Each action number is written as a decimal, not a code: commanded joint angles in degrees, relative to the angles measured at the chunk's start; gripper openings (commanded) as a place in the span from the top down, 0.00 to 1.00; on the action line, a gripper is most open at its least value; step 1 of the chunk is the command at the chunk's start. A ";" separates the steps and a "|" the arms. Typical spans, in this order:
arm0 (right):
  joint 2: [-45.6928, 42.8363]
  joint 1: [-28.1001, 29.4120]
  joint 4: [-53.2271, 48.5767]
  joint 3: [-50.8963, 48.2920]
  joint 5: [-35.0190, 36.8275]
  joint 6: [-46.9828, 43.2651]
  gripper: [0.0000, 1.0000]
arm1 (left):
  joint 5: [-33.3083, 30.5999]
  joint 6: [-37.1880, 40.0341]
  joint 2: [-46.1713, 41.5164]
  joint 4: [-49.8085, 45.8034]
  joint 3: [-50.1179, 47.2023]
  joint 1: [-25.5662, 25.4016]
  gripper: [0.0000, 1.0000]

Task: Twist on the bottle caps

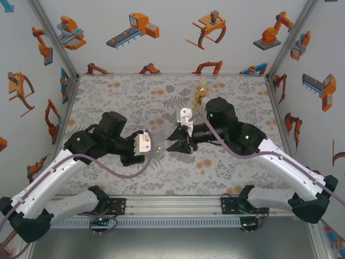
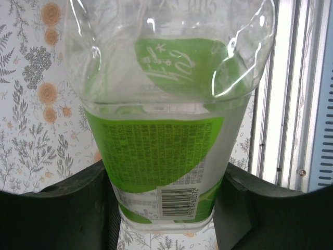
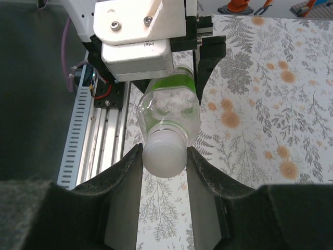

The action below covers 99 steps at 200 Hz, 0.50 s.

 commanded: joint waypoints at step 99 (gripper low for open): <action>-3.03 1.43 3.33 -3.90 5.00 -1.80 1.00 | 2.56 -4.18 -1.43 7.19 -1.97 -0.26 1.00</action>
